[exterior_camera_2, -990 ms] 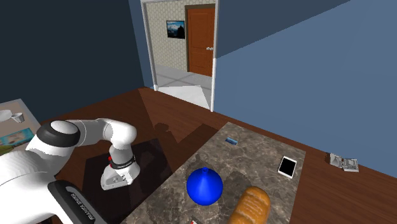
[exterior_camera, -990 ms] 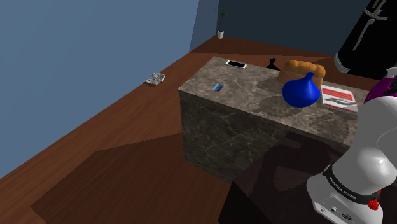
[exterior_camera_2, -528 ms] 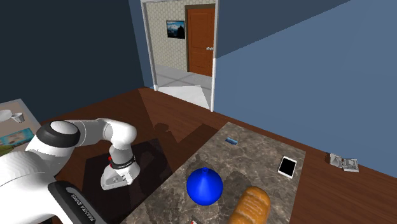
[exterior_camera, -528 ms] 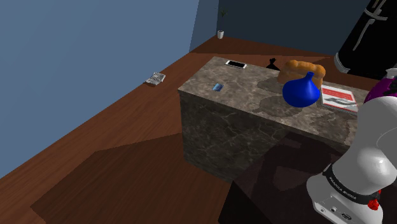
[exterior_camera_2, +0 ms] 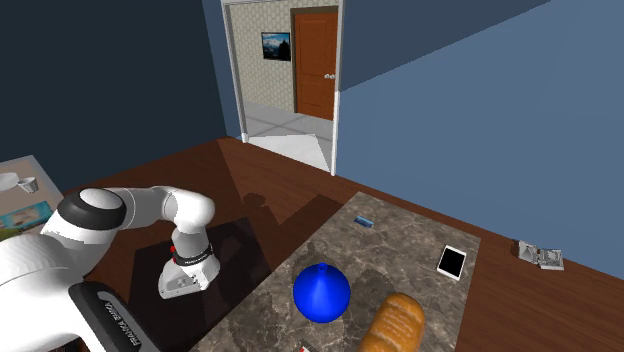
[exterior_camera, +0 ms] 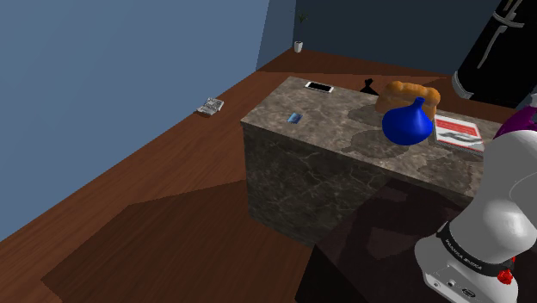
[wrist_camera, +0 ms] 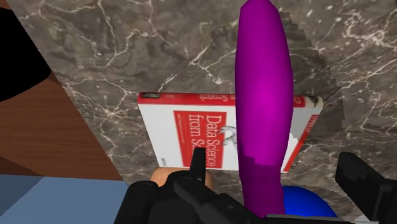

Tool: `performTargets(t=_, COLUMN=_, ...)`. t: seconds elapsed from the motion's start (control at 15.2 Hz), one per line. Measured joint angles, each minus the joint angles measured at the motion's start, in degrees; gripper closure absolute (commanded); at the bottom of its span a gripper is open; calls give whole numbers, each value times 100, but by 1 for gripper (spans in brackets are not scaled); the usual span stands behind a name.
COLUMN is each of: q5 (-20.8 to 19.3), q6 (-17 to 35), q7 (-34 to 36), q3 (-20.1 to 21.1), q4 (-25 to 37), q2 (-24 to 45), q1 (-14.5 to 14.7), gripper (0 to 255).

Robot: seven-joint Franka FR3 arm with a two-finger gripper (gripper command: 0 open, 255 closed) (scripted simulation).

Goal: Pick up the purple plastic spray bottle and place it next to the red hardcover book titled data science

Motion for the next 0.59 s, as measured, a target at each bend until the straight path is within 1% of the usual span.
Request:
performTargets(t=0.2, q5=46, q6=-420, q7=-59, q3=10, q4=492, q2=18, q1=107, gripper=0)
performTargets(t=0.59, q5=57, q6=-508, q7=-71, q3=13, q4=584, q2=23, q1=126, gripper=0)
